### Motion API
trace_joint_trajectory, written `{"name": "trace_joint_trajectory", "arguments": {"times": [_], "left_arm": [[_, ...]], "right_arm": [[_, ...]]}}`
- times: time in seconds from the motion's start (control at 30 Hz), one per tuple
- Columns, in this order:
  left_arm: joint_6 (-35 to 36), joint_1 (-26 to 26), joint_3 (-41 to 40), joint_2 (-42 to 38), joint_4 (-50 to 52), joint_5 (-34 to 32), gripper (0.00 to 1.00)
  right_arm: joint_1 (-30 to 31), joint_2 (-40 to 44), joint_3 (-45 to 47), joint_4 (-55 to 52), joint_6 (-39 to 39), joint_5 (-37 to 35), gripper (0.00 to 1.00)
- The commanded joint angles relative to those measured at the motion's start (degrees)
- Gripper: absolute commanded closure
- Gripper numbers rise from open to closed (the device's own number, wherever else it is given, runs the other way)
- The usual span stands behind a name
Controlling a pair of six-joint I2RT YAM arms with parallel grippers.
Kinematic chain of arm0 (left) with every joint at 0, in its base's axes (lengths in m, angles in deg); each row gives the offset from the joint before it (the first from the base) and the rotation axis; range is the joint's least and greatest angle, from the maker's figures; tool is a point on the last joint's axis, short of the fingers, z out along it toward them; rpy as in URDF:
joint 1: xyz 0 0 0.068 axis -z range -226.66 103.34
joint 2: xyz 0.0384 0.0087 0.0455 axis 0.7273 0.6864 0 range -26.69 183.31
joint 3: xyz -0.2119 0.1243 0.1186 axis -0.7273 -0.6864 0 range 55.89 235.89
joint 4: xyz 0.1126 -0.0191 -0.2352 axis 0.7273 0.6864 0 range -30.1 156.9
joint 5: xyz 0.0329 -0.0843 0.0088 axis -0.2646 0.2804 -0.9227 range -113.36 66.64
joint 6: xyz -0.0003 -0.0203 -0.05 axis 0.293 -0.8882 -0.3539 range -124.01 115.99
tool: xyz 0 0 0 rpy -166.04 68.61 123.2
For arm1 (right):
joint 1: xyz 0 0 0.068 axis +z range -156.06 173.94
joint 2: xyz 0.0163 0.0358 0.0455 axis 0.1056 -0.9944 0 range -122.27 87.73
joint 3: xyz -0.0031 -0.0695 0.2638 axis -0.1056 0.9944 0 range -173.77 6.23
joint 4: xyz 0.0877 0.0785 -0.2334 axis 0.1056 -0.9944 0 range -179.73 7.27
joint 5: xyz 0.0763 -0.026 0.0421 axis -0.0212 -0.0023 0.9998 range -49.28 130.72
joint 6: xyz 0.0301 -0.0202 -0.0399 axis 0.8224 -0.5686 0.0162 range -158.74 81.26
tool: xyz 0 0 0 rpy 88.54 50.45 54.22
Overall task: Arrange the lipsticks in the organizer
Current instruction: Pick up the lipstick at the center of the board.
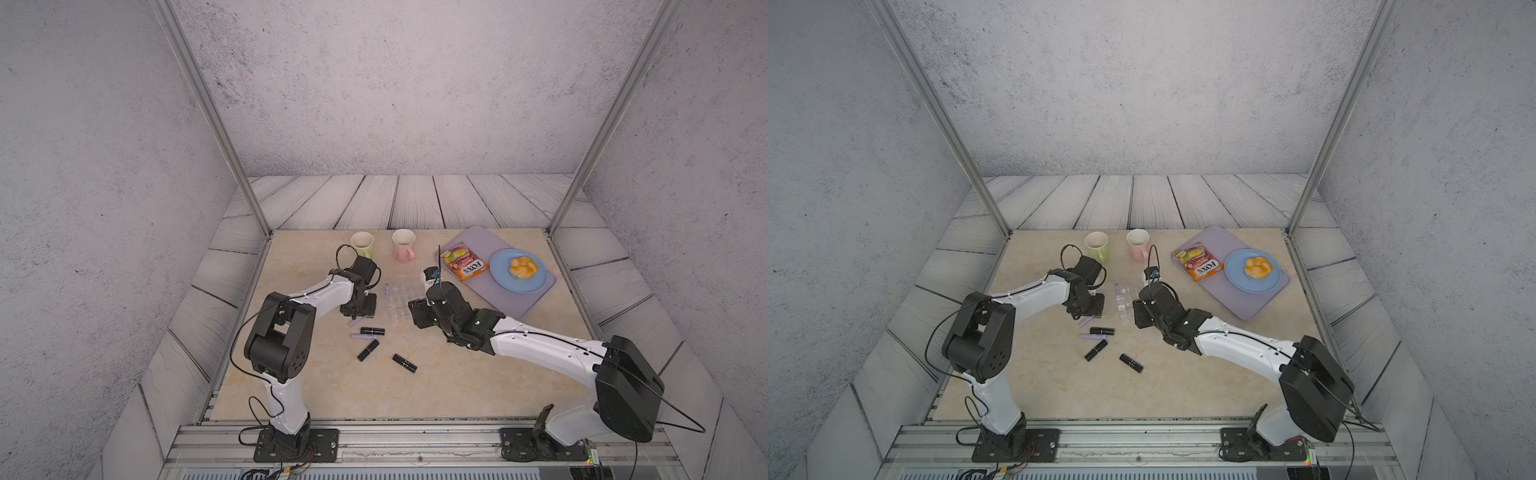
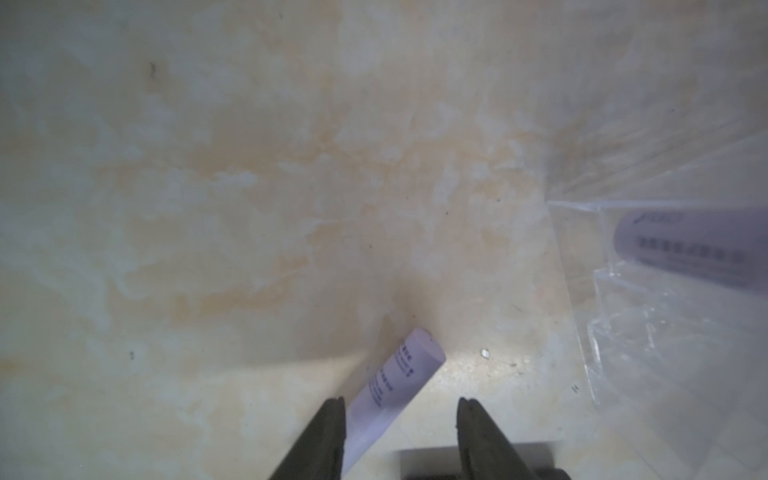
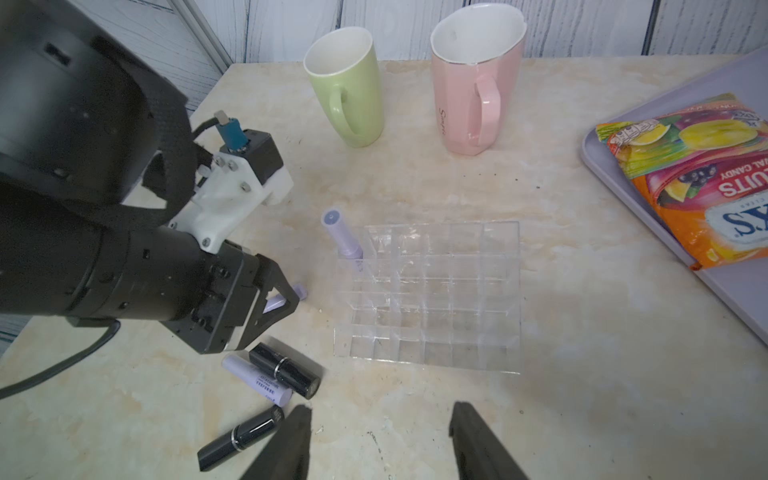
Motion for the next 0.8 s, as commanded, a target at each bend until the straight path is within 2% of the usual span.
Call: {"name": "trace_joint_trajectory", "arguments": {"times": [0.0,0.23,0.5,0.63,0.77], "left_arm": [[1.2,0.1,1.5,1.4,2.0,-0.7,0.55],[1.9,0.0,2.9,3.8,2.4,-2.8,0.63],[2.6,-0.1,5.1,5.7,3.1,-3.3,0.77],[2.3,-0.5,5.4,2.8,3.7,-5.1,0.86],[2.0,-0.7,5.7,-3.7,5.4,-5.8,0.88]], "right_arm": [[0.2,1.6,0.7,0.3,0.0,-1.2,0.43],[0.2,1.7,1.0,0.7,0.4,-0.6,0.44],[0.2,1.9,1.1,0.7,0.5,-0.5,0.44],[0.3,1.9,0.7,0.5,0.6,0.5,0.45],[0.1,2.8,-0.8,-1.1,1.2,2.6,0.45]]}}
